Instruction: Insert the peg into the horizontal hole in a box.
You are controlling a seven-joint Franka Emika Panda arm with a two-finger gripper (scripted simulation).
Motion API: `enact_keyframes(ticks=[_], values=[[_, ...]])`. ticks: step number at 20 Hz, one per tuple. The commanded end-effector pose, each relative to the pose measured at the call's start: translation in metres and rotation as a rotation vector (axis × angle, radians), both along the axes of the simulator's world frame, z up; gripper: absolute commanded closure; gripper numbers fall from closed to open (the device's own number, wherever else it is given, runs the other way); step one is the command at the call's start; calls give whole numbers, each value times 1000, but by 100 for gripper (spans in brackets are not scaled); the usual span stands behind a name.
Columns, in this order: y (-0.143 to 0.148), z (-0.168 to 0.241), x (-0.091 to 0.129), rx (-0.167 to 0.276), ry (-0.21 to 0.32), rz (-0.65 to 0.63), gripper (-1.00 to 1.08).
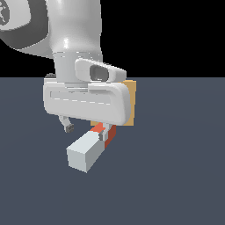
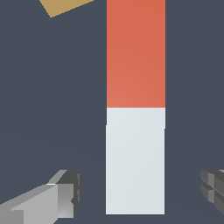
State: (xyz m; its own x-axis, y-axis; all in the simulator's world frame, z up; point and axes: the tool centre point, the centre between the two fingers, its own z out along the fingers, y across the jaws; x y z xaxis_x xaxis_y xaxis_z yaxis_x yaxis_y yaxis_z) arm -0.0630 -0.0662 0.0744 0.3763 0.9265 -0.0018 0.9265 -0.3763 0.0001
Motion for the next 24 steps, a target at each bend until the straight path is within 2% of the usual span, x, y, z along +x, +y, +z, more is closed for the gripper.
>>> enact_keyframes(ticks=[1,10,15,16,24], values=[[0,-4,0,0,0,-1,-92],[0,-43,-1,1,0,-4,-92],[0,-50,-1,2,-1,-4,-92],[0,-50,-1,2,-1,-4,108],[0,-50,-1,2,-1,-4,108]])
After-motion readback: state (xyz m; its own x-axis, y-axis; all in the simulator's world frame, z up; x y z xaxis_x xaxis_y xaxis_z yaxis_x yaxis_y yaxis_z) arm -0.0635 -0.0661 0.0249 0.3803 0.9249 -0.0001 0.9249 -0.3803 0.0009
